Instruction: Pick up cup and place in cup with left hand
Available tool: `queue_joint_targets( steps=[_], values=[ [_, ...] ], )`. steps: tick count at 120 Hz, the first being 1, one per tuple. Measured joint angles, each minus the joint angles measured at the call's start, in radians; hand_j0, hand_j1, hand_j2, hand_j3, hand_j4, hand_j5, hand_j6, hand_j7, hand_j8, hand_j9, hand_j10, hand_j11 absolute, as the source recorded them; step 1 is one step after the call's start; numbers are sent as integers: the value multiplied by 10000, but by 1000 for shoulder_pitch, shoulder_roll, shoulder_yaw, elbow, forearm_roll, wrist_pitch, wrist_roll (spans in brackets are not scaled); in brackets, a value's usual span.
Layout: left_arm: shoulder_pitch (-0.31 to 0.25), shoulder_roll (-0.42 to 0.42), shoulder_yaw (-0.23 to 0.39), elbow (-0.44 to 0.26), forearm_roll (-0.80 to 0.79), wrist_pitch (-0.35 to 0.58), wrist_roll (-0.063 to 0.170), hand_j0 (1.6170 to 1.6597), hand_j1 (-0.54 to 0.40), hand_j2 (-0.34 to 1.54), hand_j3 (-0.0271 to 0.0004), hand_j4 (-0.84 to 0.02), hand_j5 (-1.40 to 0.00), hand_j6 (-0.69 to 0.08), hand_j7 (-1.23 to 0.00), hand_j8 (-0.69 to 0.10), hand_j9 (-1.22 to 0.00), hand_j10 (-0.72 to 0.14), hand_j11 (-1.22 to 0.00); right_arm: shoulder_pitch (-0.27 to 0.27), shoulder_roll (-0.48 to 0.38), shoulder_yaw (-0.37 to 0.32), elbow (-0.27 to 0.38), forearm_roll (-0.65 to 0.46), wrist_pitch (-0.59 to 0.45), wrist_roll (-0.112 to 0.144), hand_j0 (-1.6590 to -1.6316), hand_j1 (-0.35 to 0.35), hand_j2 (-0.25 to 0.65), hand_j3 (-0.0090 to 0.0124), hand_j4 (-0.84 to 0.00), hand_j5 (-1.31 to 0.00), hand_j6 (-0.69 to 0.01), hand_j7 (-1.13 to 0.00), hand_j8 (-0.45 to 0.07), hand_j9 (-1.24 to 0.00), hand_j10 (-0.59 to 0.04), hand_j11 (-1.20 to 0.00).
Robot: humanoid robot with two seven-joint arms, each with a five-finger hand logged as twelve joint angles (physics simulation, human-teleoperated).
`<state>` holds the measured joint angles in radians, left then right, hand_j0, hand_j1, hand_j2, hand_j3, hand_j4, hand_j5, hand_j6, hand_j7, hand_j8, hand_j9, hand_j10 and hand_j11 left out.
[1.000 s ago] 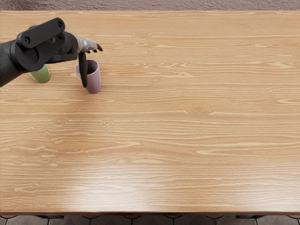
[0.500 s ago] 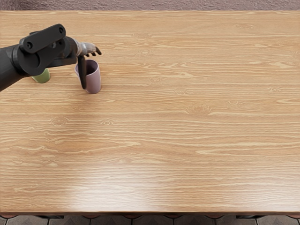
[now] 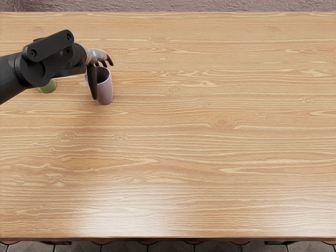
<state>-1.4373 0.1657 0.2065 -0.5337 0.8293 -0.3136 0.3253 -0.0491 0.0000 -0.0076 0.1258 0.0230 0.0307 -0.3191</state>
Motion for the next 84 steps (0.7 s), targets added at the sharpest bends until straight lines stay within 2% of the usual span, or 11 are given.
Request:
queue_joint_targets(
  steps=[84],
  values=[
    [6,0,-1,0,0,16,0,16581,-156,621,0,-3063,-3962,-3069,-3961,-3067,-3960,-3060,-3960,0,0,0,0,0,0,0,-16581,-3491,1,0,-3,-1,-5,0,-4,0,-2,0]
  ],
)
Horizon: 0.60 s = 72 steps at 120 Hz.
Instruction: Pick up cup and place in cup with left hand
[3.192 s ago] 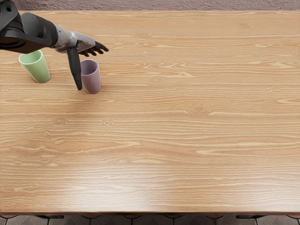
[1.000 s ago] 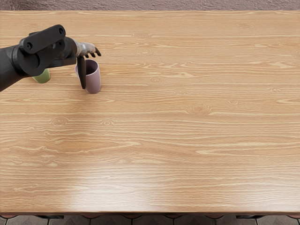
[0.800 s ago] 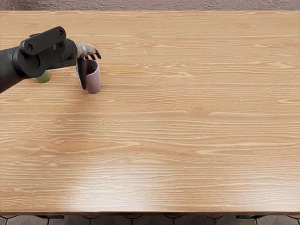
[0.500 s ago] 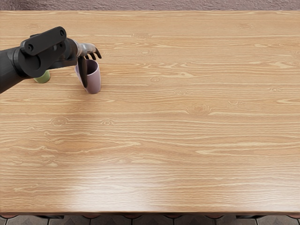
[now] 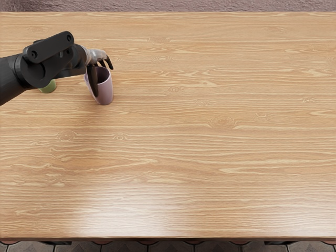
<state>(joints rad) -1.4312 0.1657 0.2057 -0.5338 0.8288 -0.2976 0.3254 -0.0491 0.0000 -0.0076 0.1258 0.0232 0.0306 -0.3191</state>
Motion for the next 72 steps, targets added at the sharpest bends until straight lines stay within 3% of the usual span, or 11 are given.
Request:
queue_joint_targets(
  steps=[25,72],
  values=[
    [0,-2,0,0,0,0,1,16578,-882,754,0,-3732,-4806,-3719,-4805,-3485,-4825,-3717,-4823,0,0,0,0,0,0,0,-16581,-3491,1,0,-3,-1,-5,0,-4,0,-3,0],
    [-17,3,-1,-8,-6,-2,1,16562,-1285,923,0,-4186,-5848,-2839,-5790,-2642,-5761,-4174,-5763,0,0,0,0,0,0,0,-16581,-3491,1,0,-3,-1,-5,0,-3,0,-2,0]
  ],
)
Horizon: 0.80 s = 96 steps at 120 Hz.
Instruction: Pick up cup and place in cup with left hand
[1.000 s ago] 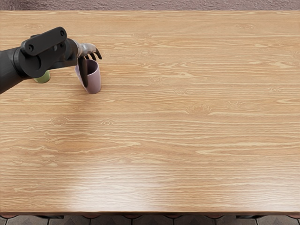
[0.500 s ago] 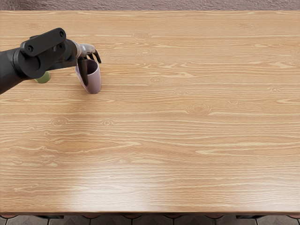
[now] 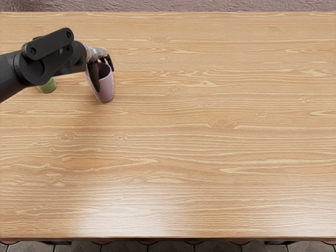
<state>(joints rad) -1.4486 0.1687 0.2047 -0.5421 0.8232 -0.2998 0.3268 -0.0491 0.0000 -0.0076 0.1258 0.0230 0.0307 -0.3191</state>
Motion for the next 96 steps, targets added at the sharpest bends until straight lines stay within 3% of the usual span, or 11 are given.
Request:
queue_joint_targets(
  steps=[96],
  values=[
    [-142,109,6,-29,-11,-2,7,16552,-1130,858,1,-4362,-5938,-3087,-5987,-2839,-5954,-4320,-5994,0,0,0,0,0,0,0,-16581,-3491,0,0,-4,-1,-6,0,-4,0,-3,0]
  ],
)
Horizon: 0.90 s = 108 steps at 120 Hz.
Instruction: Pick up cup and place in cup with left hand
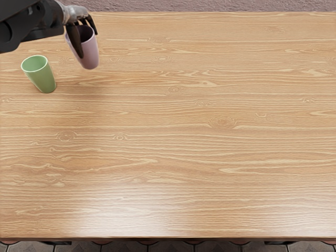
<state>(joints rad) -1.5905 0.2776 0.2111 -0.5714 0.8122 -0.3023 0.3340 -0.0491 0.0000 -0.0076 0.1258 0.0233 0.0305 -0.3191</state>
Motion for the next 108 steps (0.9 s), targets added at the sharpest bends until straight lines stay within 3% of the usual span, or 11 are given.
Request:
queue_joint_targets(
  steps=[51,108],
  values=[
    [-40,95,83,-48,-1,-1,0,16549,-1196,877,0,-4355,-5987,-3042,-6021,-2859,-5974,-4257,-6030,0,0,0,0,0,0,0,-16581,-3491,1,0,-3,-1,-5,0,-4,0,-2,0],
    [-64,203,106,-119,-1,0,0,16550,-1237,971,0,-4388,-5953,-3032,-5990,-2809,-5998,-4375,-6024,0,0,0,0,0,0,0,-16581,-3491,1,0,-3,-1,-5,0,-4,0,-3,0]
  ],
)
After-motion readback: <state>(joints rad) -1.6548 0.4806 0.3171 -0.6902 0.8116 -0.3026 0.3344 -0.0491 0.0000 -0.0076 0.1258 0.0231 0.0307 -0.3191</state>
